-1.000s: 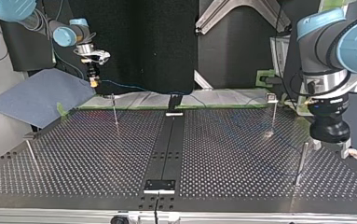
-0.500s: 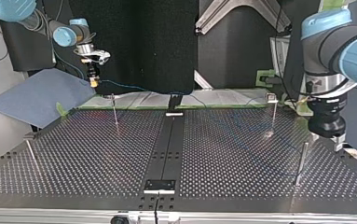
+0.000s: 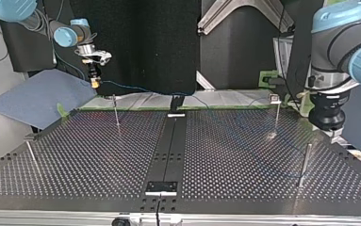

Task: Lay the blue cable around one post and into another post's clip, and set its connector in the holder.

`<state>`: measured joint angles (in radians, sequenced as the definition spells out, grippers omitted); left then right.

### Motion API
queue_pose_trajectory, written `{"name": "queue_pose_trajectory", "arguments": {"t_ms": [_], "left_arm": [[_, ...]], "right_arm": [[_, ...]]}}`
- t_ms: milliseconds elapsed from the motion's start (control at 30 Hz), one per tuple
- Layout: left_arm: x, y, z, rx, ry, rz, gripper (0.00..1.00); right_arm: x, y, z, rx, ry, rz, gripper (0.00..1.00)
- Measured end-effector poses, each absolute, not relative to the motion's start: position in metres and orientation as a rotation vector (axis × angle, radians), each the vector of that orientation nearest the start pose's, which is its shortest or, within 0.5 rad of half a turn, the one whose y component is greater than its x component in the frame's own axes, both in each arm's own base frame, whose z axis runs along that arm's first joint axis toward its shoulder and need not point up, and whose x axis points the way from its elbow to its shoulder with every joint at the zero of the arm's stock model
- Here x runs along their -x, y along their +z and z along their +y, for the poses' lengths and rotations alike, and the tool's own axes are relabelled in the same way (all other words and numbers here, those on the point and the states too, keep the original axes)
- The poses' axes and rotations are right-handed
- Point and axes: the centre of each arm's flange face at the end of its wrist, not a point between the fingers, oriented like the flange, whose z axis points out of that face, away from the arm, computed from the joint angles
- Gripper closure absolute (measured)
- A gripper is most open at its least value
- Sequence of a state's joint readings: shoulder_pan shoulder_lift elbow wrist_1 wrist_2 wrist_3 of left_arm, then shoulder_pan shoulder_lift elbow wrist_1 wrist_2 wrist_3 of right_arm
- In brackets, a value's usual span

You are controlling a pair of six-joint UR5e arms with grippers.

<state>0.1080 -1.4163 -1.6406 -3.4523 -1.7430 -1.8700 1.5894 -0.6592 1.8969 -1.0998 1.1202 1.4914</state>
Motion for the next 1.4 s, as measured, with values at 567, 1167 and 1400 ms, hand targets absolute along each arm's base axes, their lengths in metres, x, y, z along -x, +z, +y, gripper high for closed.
{"name": "queue_pose_trajectory", "arguments": {"t_ms": [567, 1167, 1400], "left_arm": [[-0.392, 0.487, -0.077, 0.365, 0.124, 1.897, 0.00], [-0.382, 0.484, -0.079, 0.293, 0.180, 1.980, 0.00], [-0.382, 0.484, -0.079, 0.292, 0.181, 1.981, 0.00]], "right_arm": [[-0.187, -0.059, -0.535, -1.668, 1.453, -0.998, 1.00], [-0.188, -0.059, -0.535, -1.669, 1.454, -0.998, 1.00], [-0.188, -0.059, -0.535, -1.670, 1.455, -0.996, 1.00]]}}
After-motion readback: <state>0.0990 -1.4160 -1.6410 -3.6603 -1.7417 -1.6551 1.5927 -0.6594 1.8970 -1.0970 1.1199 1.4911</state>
